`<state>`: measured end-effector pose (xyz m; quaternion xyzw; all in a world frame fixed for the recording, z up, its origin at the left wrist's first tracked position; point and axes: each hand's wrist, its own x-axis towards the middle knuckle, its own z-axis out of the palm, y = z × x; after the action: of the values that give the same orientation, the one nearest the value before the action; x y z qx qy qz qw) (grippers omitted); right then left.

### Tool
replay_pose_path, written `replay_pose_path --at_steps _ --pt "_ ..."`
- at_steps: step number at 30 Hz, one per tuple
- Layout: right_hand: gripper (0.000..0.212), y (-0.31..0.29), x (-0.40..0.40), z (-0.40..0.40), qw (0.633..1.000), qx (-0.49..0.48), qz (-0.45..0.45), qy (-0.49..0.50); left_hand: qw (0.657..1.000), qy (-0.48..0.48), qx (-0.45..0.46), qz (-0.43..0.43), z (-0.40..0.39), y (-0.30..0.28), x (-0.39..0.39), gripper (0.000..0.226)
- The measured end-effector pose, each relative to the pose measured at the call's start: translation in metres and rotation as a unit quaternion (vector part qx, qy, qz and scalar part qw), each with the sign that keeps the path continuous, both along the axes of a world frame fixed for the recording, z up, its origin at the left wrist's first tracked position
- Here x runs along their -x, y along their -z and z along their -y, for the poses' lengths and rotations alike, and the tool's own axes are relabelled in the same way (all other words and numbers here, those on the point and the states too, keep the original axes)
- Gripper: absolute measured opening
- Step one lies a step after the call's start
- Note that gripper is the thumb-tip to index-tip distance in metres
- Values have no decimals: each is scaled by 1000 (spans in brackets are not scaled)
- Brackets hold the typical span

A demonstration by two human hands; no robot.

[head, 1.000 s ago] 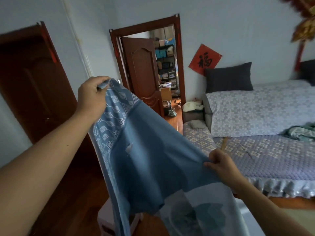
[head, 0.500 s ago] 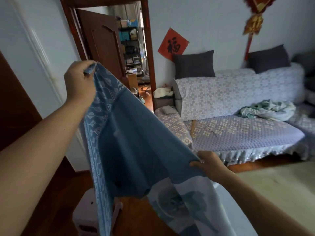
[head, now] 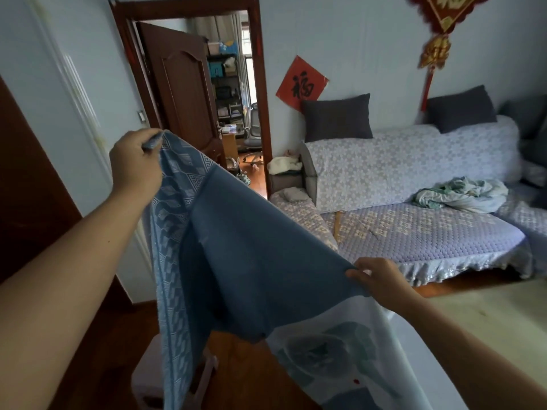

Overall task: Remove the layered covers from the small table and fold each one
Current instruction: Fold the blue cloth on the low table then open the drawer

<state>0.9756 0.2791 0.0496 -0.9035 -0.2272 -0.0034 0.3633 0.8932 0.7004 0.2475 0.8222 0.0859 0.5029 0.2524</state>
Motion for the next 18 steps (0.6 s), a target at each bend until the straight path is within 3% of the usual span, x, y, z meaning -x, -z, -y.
replay_pose_path --at_steps 5,10,18 --pt "31 -3 0 11 1000 23 5 -19 1000 -27 15 -1 17 -2 -8 31" --pt "29 -23 -39 63 997 35 56 47 997 -31 54 36 78 -16 -26 30" --pt "17 -202 -123 270 951 -50 246 180 991 -10 89 97 238 -42 -91 31"
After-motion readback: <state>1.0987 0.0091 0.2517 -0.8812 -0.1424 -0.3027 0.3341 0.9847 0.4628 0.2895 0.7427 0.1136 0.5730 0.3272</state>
